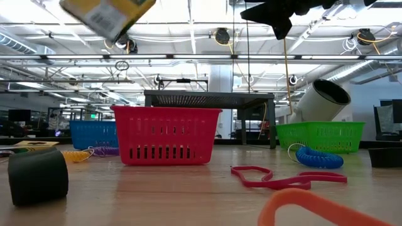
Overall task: Pick & Place Office Desk Supplies
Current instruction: Put the bottom right yellow crayon box into the red bin
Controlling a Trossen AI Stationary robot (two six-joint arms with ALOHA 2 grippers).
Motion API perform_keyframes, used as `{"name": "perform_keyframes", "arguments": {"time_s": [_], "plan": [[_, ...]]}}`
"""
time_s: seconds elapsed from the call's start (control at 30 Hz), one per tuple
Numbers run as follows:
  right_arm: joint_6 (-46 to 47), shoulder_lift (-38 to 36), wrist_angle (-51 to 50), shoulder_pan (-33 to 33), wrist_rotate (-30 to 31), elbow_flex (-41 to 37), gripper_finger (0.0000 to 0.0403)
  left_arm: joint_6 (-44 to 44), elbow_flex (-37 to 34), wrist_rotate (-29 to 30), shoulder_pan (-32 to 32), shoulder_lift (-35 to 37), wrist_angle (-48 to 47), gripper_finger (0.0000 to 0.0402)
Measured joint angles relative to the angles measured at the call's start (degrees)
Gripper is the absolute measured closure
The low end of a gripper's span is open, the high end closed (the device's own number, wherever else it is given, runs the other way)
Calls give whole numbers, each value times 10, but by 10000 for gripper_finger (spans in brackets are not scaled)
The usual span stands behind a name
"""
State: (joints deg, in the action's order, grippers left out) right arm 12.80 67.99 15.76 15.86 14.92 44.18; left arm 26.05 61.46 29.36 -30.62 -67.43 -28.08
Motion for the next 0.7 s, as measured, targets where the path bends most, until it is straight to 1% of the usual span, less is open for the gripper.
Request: {"name": "perform_keyframes", "arguments": {"time_s": [0.13, 0.2, 0.33, 0.43, 0.53, 0.63, 0.7], "plan": [[0, 0, 6, 0, 0, 0, 236, -29, -80, -53, 13, 4, 158, 399], [-1, 0, 6, 0, 0, 0, 236, -29, -120, -68, 21, 3, 235, 399], [-2, 0, 6, 0, 0, 0, 236, -15, -190, -69, 34, -2, 374, 399], [-4, 0, 6, 0, 0, 0, 236, -15, -223, -68, 40, -2, 463, 399], [-8, 0, 7, 0, 0, 0, 236, 0, -242, -51, 43, -1, 504, 400], [-15, 0, 8, 0, 1, 0, 236, 17, -249, -17, 43, -9, 508, 400], [-16, 0, 9, 0, 1, 0, 236, 30, -249, -5, 42, -21, 517, 400]]}}
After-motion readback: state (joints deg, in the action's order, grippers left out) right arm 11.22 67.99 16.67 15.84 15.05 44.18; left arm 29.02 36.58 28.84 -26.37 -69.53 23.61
